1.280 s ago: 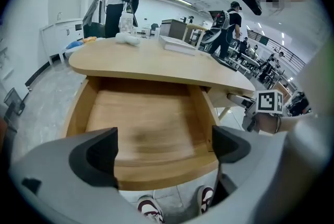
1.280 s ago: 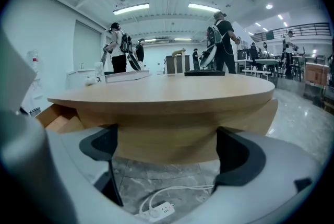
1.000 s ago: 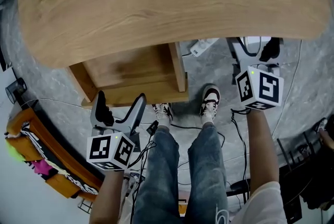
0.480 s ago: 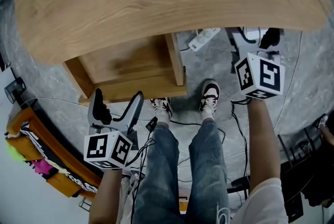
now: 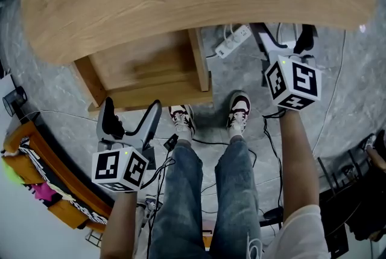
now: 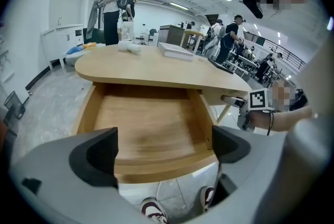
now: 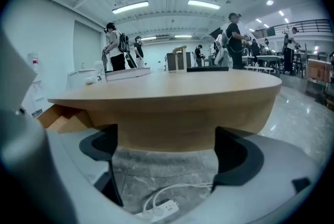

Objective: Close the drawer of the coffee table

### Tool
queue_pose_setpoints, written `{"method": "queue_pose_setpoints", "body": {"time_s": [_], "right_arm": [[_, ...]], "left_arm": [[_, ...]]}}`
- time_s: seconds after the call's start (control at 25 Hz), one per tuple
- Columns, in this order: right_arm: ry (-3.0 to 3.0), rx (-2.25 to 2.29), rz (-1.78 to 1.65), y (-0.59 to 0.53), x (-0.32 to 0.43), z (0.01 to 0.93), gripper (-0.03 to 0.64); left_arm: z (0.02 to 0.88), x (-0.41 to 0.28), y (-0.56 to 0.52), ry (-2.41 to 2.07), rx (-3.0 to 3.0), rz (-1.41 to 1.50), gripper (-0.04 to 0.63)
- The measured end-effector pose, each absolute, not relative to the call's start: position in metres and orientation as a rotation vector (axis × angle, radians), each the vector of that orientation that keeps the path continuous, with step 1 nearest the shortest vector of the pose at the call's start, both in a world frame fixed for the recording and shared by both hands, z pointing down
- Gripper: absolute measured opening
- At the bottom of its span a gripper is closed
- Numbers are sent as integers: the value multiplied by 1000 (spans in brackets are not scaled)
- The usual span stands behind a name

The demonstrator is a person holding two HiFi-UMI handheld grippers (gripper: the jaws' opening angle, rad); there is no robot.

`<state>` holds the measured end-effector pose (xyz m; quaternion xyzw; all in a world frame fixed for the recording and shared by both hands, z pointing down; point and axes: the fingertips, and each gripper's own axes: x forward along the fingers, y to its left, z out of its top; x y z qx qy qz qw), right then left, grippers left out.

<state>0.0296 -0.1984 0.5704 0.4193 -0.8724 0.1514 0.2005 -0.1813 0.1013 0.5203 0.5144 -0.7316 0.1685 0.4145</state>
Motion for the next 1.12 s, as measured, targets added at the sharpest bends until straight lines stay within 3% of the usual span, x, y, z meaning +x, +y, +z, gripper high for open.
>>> {"method": "queue_pose_setpoints", "body": {"time_s": [0.24, 0.4, 0.56, 0.68, 0.92, 1.12], "right_arm": [[-2418, 1165, 444, -164, 40, 562, 472], [-2433, 1223, 450, -147, 50, 538, 299], [-2462, 1228, 449, -128, 52, 513, 211], [-2456, 1237, 415, -107, 53, 493, 96], [-2443, 1256, 332, -80, 53, 456, 3], [-2435, 1218, 331, -64, 49, 433, 0]], "left_arm": [[512, -174, 113, -1850, 1317, 410, 557], [506, -173, 119, -1864, 1329, 399, 557], [497, -171, 123, -1896, 1339, 375, 557], [485, -172, 129, -1922, 1338, 355, 557], [463, -171, 153, -2022, 1256, 270, 557], [452, -168, 184, -2094, 1153, 179, 557]]}}
